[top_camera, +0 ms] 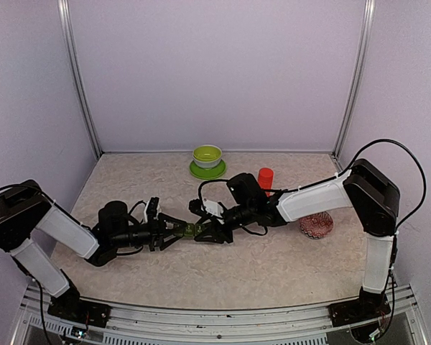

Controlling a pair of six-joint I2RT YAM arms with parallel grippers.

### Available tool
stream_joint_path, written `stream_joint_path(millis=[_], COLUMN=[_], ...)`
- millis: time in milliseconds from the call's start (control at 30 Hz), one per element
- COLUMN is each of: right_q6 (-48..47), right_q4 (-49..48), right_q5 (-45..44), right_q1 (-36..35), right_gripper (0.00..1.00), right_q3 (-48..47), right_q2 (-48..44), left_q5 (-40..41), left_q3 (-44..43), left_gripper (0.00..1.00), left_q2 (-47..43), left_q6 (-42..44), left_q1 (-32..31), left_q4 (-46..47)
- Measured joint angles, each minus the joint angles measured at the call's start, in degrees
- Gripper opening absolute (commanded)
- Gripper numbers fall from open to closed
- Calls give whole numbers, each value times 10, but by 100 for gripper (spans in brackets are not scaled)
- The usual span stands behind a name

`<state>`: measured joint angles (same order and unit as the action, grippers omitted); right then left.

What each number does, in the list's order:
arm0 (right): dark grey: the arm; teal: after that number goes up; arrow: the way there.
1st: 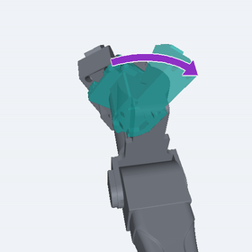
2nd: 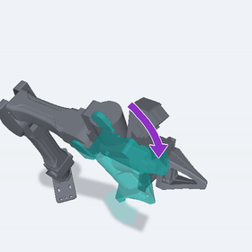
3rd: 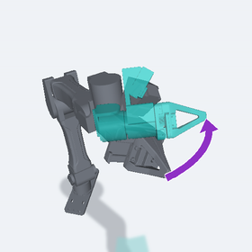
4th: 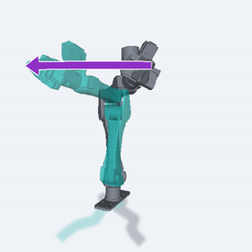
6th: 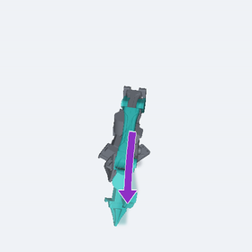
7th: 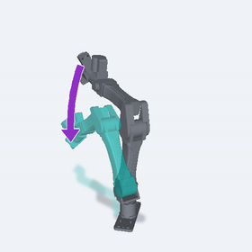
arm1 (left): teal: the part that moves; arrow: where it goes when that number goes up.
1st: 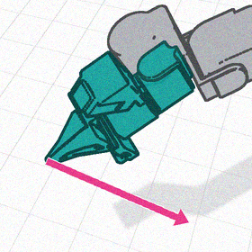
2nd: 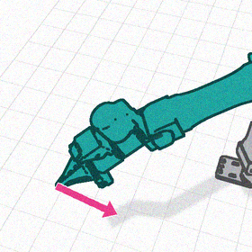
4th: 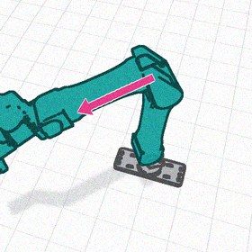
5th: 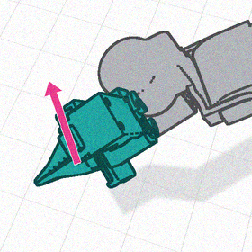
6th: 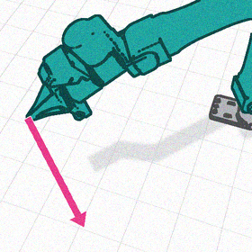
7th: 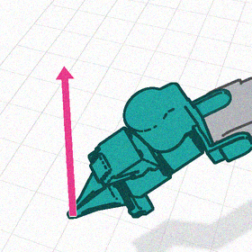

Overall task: Sort the pills into containers
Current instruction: Pass from the right arm to the left

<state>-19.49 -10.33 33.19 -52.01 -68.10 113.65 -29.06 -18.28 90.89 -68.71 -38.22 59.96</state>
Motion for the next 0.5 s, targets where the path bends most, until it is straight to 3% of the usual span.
stream_joint_path(millis=[167, 500], right_q6=[-7, -10], right_q4=[14, 19], right_q5=[-5, -9], right_q1=[-9, -15], right_gripper=[40, 45], right_q3=[-3, -7], right_q2=[0, 0], left_q5=[-10, -13], left_q3=[-9, -15], left_gripper=[55, 33], left_q2=[21, 41], left_q6=[0, 0], left_q1=[-4, -12], left_q4=[0, 1])
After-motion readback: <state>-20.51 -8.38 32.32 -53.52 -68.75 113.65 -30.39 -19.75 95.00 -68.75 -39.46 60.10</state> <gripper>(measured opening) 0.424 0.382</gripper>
